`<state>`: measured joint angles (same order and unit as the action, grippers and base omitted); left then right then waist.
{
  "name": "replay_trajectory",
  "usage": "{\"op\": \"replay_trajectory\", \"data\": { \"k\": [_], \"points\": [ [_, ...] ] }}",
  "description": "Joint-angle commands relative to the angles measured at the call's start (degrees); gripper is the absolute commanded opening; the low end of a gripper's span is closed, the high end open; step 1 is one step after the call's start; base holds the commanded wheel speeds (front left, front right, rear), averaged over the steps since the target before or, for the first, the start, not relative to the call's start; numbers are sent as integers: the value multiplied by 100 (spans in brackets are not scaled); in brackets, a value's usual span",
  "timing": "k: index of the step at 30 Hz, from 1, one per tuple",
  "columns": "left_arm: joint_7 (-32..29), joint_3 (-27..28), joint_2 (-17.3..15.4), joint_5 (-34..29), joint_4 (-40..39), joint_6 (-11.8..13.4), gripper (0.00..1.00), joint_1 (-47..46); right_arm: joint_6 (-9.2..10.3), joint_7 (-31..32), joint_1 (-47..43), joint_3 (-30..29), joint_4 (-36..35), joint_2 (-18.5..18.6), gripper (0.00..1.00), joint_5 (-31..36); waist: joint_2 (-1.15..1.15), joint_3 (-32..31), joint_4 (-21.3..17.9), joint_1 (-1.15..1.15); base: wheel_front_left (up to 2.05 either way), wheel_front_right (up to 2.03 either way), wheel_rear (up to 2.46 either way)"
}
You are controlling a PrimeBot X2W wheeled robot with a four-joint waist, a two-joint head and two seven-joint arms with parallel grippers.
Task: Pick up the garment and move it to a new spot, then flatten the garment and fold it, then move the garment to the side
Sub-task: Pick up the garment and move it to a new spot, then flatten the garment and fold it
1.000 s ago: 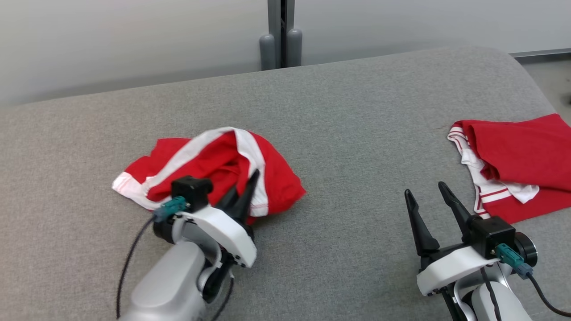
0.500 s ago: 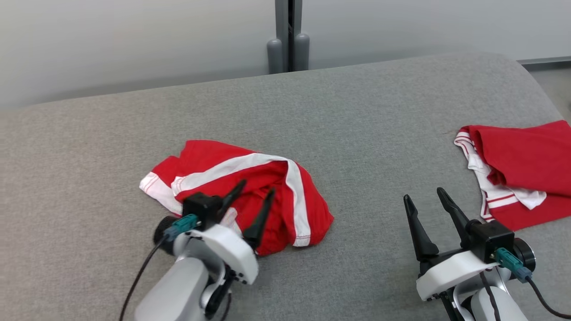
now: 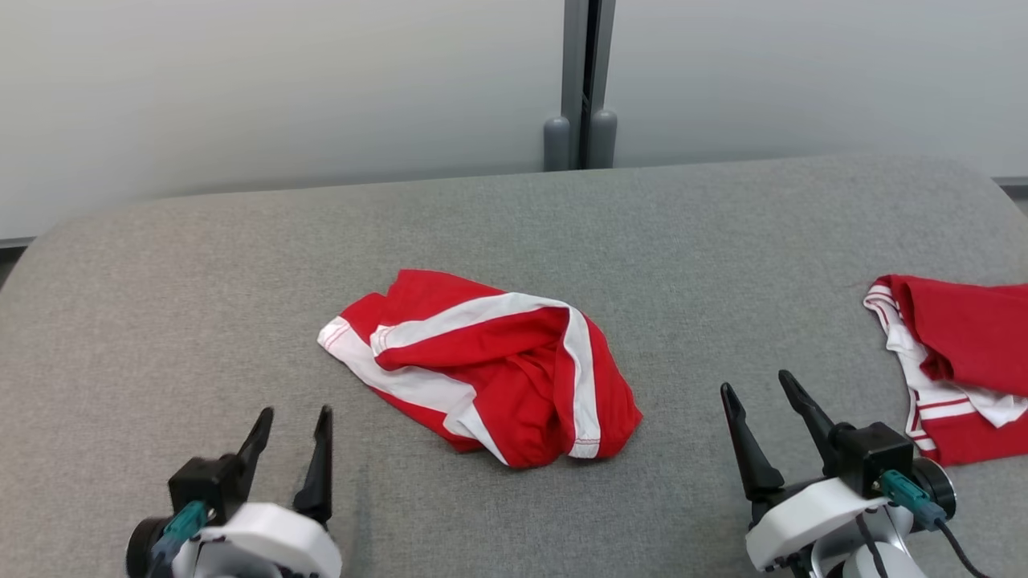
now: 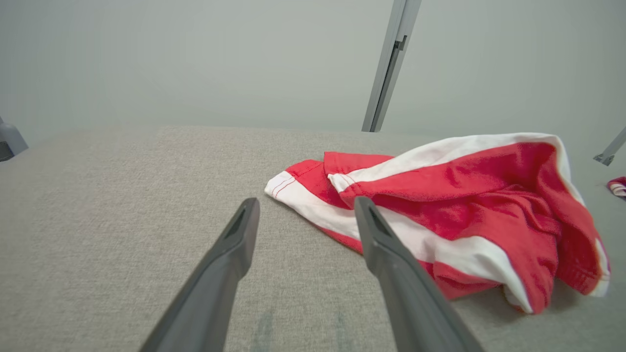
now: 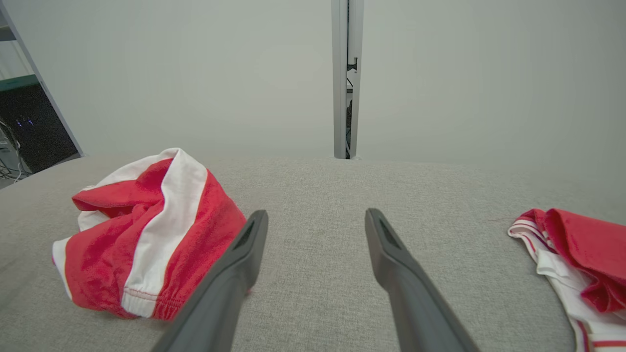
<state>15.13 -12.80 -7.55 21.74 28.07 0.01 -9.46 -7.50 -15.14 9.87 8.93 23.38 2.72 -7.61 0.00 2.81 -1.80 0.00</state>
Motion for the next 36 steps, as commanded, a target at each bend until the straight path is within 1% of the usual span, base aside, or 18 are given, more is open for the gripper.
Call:
{"op": "replay_trajectory", "data": {
  "k": [1, 6, 9, 13, 16, 24, 29, 30, 31, 33, 36],
  "points": [
    [-1, 136, -12, -97, -63, -10, 100, 123, 2, 2, -99, -4, 40, 38, 100, -6, 0, -100, 80, 0, 0, 0, 0],
    [-1, 686, 58, -423, -363, -65, 100, 676, 2, 2, -165, 137, 103, 39, 100, -113, 0, -222, 152, 0, 0, 0, 0],
    [0, 944, 146, -579, -486, -140, 100, 964, 2, 2, -242, 223, 165, 37, 100, -159, 0, -254, 191, 0, 0, 0, 0],
    [0, 1227, 254, -721, -541, -246, 100, 1161, 2, 2, -315, 302, 218, 37, 100, -205, 0, -269, 233, 0, 0, 0, 0],
    [0, 1338, 340, -819, -568, -301, 100, 1246, 2, 2, -332, 347, 244, 38, 100, -230, 0, -264, 259, 0, 0, 0, 0],
    [-1, 1432, 431, -970, -568, -463, 100, 1066, 2, 2, -277, 487, 275, 37, 100, -271, 0, -148, 380, 0, 0, 0, 0],
    [0, 1378, 449, -1011, -516, -539, 100, 993, 2, 2, -241, 846, 400, 36, 100, -341, 0, -64, 491, 0, 0, 0, 0],
    [0, 1339, 453, -999, -504, -556, 100, 964, 2, 2, -209, 1028, 460, 37, 100, -394, 0, -22, 542, 0, 0, 0, 0],
    [0, 1339, 453, -999, -504, -556, 100, 964, 2, 2, -209, 1028, 460, 37, 100, -394, 0, -22, 542, 0, 0, 0, 0],
    [-1, 1299, 453, -931, -480, -570, 100, 941, 2, 2, -141, 1253, 542, 41, 100, -451, 0, 30, 615, 0, 0, 0, 0],
    [-1, 1254, 455, -906, -466, -588, 100, 889, 2, 2, -32, 1401, 620, 40, 100, -480, 0, 88, 689, 0, 0, 0, 0]
  ]
}}
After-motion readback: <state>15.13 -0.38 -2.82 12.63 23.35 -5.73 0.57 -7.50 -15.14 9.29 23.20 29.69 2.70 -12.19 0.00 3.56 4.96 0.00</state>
